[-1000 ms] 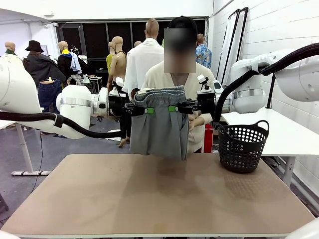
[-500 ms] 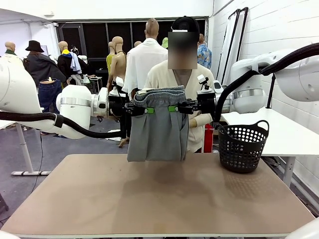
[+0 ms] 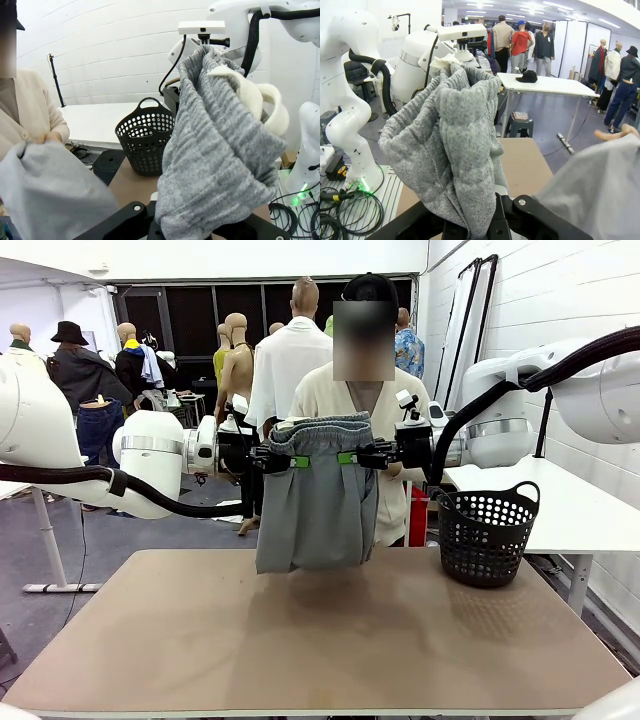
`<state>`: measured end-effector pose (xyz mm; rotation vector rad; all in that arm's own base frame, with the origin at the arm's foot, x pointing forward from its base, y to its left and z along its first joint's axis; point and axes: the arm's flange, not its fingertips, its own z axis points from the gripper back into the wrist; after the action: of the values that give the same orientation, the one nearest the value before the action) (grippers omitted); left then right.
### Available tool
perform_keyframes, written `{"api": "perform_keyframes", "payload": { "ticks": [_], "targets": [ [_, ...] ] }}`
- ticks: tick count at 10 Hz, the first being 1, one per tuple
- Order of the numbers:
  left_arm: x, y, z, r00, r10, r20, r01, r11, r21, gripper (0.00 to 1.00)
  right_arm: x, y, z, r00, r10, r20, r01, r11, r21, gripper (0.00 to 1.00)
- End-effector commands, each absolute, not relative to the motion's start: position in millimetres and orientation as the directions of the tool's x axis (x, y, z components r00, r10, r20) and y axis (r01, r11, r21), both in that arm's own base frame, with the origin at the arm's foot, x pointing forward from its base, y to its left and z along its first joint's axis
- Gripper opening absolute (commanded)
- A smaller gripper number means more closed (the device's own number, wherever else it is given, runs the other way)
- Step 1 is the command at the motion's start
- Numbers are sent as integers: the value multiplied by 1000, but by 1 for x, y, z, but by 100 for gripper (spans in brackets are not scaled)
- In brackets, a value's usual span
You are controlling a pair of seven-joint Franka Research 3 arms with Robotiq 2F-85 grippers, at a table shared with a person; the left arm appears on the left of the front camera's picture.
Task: Fold the training pants.
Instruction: Release the ends of the Training pants and then grab the overlapped ends.
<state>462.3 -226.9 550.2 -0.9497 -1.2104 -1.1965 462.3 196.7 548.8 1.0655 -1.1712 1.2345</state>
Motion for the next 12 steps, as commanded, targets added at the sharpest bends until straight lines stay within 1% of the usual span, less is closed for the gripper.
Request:
{"api": "perform_keyframes", "payload": {
  "ticks": [1, 12],
  "targets": [
    [458, -227, 549, -62, -139, 988, 981, 172, 86, 0, 460, 197, 550, -30, 109, 994, -998, 52, -35, 0],
    [458, -227, 549, -62, -139, 988, 981, 172, 86, 0, 460, 197, 550, -30, 109, 994, -998, 52, -35, 0]
  ]
}}
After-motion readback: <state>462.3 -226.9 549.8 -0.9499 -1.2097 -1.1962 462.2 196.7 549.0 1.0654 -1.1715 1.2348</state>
